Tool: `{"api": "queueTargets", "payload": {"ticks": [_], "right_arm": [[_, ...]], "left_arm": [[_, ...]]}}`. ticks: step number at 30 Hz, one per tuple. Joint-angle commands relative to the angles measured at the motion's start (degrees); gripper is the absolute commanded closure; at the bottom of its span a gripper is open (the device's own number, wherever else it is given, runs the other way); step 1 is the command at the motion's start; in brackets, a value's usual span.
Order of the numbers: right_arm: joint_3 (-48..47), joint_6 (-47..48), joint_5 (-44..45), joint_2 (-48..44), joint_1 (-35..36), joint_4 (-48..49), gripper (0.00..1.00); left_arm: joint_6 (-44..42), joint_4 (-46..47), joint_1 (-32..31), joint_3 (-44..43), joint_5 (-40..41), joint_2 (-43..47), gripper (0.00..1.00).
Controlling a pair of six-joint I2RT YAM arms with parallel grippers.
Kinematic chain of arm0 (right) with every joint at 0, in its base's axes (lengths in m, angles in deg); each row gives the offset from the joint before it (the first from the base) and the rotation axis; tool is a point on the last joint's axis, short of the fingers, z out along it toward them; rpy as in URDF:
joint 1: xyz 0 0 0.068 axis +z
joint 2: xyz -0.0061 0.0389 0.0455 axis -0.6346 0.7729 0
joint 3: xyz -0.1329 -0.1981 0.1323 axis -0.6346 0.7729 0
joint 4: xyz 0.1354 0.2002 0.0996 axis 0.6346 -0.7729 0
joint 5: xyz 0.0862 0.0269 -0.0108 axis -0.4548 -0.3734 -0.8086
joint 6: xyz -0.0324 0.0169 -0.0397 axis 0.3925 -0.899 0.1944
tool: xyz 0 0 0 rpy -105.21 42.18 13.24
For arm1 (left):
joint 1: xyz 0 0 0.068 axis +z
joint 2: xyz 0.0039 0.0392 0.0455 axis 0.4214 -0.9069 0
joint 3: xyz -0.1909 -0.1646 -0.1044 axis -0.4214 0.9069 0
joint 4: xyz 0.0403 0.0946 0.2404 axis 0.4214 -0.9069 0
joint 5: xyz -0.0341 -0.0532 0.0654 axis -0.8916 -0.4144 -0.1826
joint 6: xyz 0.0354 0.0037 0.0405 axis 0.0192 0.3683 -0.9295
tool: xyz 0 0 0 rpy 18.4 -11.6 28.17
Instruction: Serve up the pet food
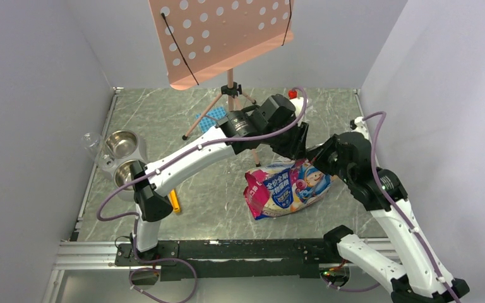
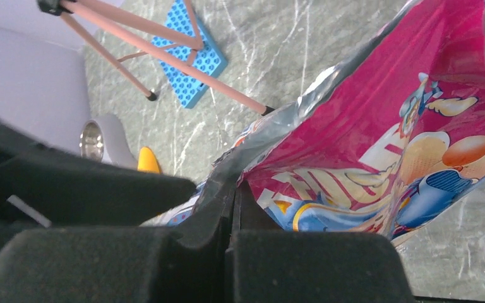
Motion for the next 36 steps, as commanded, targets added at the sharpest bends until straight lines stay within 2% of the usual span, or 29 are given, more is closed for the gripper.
{"api": "queueTargets", "payload": {"ticks": [1,4,12,14,18,20,26,30,36], "right_arm": [[2.6,3.2,-1.6,-4.5,0.0,4.9,1.0],[3.9,3.5,-1.3,-6.4,0.0,5.9,1.0],[6.3,3.6,-1.5,-7.8,0.0,6.9,1.0],[5.9,3.5,-0.6,-7.5,0.0,5.0,1.0],[7.0,3.3,-0.4,-8.9,0.0,3.7,1.0],[7.2,3.2,-0.4,-9.4,0.0,3.6,1.0],[6.7,3.4,-0.3,-9.4,0.0,4.0,1.0],[6.3,3.5,-0.6,-9.0,0.0,4.5,1.0],[5.7,4.1,-0.5,-8.5,-0.1,4.8,1.0]], "left_arm": [[0.0,-0.7,-0.2,-3.0,1.7,-1.4,0.58],[0.5,-0.9,0.1,-3.0,1.7,-1.9,0.64],[1.4,-0.4,0.5,-2.7,0.0,-3.0,0.72],[1.5,-0.2,0.7,-3.1,-0.2,-3.0,0.7],[1.8,2.0,1.1,-1.9,-0.7,-1.7,0.55],[2.4,2.7,1.4,-1.5,-1.2,-1.3,0.54],[3.4,4.4,1.6,-1.2,-2.8,-1.9,0.59],[3.4,1.2,1.6,-4.2,-3.0,-4.7,0.63],[2.2,0.3,0.8,-3.2,-2.0,-5.5,0.67]]}}
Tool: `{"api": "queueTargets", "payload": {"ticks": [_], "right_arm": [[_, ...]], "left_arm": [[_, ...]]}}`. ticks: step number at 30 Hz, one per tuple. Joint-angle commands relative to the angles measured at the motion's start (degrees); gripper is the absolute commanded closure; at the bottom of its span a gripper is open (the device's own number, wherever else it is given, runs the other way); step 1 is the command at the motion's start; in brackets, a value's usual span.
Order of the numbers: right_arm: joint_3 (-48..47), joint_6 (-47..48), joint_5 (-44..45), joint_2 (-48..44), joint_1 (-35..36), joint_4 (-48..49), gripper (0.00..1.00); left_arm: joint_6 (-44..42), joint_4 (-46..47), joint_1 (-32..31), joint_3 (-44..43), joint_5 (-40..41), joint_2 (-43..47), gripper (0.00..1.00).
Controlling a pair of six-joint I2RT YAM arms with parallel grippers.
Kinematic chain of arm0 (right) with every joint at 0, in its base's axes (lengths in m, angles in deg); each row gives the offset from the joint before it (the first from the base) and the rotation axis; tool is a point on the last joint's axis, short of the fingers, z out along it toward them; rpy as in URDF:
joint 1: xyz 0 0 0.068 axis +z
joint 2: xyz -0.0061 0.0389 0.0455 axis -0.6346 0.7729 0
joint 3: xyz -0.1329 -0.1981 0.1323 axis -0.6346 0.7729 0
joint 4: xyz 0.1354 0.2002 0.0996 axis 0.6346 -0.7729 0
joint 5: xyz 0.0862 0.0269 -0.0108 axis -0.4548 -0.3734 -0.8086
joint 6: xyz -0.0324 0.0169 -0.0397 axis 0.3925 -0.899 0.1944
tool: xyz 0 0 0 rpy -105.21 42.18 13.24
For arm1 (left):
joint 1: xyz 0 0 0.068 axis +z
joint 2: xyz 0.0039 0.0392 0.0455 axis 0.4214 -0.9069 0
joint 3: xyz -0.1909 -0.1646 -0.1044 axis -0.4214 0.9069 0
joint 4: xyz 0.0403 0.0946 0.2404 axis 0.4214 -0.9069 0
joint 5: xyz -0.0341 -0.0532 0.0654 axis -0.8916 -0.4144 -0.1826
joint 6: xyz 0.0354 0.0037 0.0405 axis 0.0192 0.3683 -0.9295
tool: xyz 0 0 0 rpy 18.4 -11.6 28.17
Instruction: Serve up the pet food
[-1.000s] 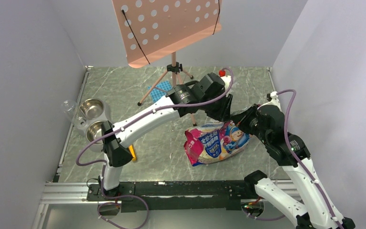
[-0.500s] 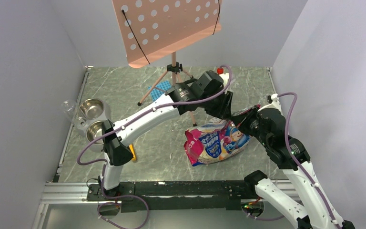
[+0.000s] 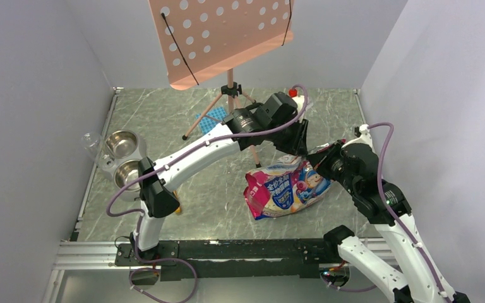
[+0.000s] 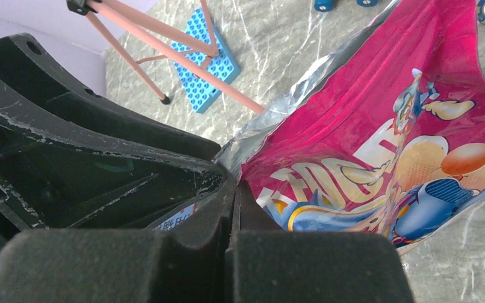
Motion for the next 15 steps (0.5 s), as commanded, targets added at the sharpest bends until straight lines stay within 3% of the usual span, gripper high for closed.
{"api": "queueTargets", "payload": {"ticks": [1,7,9,10,15], "right_arm": [[-1.0,1.7,0.5,0.2,0.0,-0.4,1.0],[-1.7,2.5,0.6,0.6,0.0,-0.6,1.0],[-1.8,2.5,0.9,0.9,0.0,-0.9,1.0],[-1.8,2.8,1.2,1.3,-0.1,-1.1,1.0],[-2.3,3.6,5.7,4.3,0.1,-5.2,1.0]], "left_arm": [[-1.1,-1.7,-0.6,-1.9,0.3,-2.1,0.68],[-4.6,-6.0,-1.3,-6.6,2.3,-4.9,0.83],[-6.7,-6.3,-1.8,-7.5,4.0,-5.1,0.99],[-7.9,-7.0,-2.5,-8.7,6.3,-5.2,1.0],[-15.3,-8.2,-9.6,-13.6,36.6,-3.6,1.0]]}}
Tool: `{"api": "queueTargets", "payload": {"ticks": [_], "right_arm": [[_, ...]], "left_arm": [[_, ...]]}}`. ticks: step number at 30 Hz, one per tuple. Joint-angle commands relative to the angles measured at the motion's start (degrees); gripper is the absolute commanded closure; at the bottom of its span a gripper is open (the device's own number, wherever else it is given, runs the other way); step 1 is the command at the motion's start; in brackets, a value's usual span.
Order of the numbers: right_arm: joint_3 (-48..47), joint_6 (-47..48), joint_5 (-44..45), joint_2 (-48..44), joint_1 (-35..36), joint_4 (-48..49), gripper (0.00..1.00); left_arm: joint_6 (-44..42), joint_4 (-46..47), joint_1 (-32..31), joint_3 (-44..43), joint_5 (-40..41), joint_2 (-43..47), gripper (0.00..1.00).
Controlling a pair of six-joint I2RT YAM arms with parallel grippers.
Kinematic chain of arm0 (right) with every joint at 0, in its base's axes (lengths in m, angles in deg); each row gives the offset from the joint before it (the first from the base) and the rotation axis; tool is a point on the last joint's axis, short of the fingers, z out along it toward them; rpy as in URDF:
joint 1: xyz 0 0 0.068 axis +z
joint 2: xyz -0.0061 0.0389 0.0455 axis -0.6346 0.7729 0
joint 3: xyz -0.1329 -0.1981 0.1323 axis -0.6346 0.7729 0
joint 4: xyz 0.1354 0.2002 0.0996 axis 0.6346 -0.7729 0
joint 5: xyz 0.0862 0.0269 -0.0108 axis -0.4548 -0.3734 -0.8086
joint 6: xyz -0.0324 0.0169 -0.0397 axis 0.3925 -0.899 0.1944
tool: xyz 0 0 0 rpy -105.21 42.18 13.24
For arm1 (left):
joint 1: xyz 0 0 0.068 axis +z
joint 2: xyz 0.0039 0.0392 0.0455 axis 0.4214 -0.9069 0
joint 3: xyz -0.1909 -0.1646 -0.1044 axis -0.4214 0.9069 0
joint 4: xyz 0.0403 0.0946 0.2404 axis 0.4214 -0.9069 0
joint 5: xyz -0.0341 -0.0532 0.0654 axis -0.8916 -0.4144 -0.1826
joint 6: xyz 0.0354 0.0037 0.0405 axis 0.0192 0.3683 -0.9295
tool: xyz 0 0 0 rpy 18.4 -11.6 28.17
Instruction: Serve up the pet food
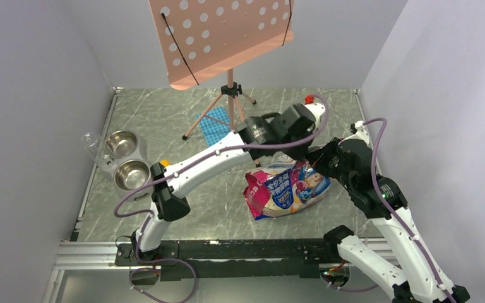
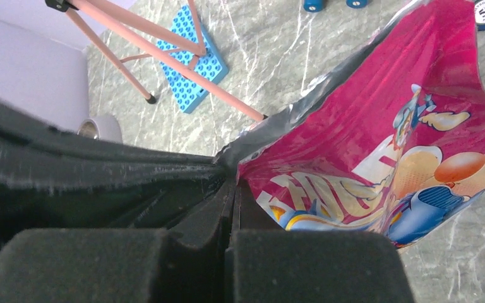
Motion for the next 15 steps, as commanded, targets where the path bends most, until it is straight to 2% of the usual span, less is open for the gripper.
{"api": "queueTargets", "payload": {"ticks": [1,6,10,12,15], "right_arm": [[-1.8,2.1,5.6,2.1,0.1,-6.1,1.0],[-3.2,-0.7,9.6,6.3,0.6,-15.4,1.0],[-2.9,-2.5,10.8,6.4,1.0,-20.8,1.0],[-2.4,-3.2,10.6,6.0,1.0,-22.4,1.0],[-3.5,-1.7,7.9,2.7,1.0,-18.6,1.0]], "left_arm": [[-8.0,-0.5,-5.5,-2.7,28.7,2.5,1.0],[-10.3,3.9,-6.1,-1.8,35.5,4.4,1.0],[-12.8,6.1,-6.2,-4.1,37.8,4.3,1.0],[-13.1,6.8,-6.2,-4.0,37.7,4.7,1.0],[-12.5,8.6,-5.5,-1.6,30.9,6.5,1.0]]}}
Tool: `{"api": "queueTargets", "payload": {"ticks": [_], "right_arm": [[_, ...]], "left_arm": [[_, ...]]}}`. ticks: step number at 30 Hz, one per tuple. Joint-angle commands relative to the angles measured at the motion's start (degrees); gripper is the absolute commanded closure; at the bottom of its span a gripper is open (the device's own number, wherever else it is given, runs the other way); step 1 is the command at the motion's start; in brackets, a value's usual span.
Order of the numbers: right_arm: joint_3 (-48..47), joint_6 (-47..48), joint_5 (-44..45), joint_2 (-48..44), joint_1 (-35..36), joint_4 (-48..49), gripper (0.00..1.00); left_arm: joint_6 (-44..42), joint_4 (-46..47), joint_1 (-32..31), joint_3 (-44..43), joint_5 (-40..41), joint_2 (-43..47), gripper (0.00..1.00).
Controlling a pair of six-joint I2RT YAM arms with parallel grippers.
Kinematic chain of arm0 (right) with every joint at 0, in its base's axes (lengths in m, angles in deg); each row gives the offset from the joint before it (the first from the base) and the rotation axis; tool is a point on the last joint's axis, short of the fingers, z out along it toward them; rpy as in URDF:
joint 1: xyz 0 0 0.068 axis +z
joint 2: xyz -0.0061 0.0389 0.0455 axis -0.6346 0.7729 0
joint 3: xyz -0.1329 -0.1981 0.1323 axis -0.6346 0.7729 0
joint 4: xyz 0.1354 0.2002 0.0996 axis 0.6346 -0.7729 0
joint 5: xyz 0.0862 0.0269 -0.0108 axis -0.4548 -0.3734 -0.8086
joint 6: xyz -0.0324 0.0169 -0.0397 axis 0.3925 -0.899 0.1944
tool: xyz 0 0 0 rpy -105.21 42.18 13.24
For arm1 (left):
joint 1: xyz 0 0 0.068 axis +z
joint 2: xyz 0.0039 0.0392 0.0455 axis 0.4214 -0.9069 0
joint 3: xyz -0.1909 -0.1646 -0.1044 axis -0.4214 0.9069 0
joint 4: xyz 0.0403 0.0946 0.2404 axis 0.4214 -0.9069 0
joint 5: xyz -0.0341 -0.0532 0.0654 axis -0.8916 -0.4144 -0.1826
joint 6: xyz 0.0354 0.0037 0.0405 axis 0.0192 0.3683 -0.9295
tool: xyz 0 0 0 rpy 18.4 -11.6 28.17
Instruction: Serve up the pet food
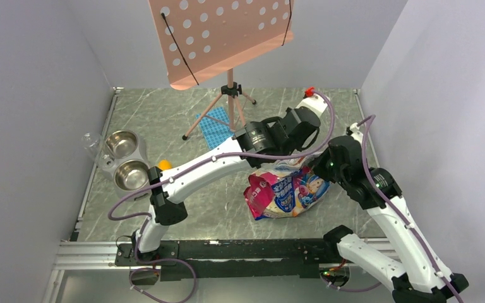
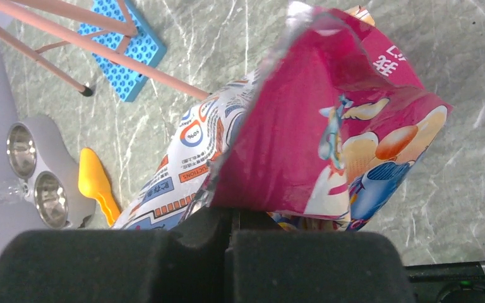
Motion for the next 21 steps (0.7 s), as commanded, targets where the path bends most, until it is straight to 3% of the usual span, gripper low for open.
{"api": "queueTargets", "payload": {"ticks": [1,4,6,8,12,18,21], "right_arm": [[-1.2,2.3,1.2,-4.4,-0.3,-5.3,1.0],[-3.4,4.2,-2.9,-6.5,-0.3,-0.1,1.0],[-2.7,6.7,-7.3,-8.6,-0.3,6.0,1.0],[-1.7,7.3,-10.6,-10.6,-0.3,11.1,1.0],[-4.5,7.6,-11.6,-9.9,-0.3,10.8,1.0],[-7.2,6.9,-9.9,-10.5,-0.3,7.1,1.0],[-8.2,6.2,-9.3,-10.7,-0.3,4.5,1.0]], "left_arm": [[0.6,5.0,1.3,1.4,-8.1,6.7,1.0],[9.7,6.4,5.9,8.4,-25.0,10.2,0.96],[14.5,9.9,8.9,15.0,-34.6,13.0,0.83],[16.8,12.1,10.3,19.1,-38.9,15.0,0.67],[17.3,11.6,10.7,18.6,-44.0,14.9,0.52],[18.0,13.2,10.6,18.4,-50.3,13.2,0.51],[16.8,13.7,8.8,17.4,-49.3,12.7,0.48]]}}
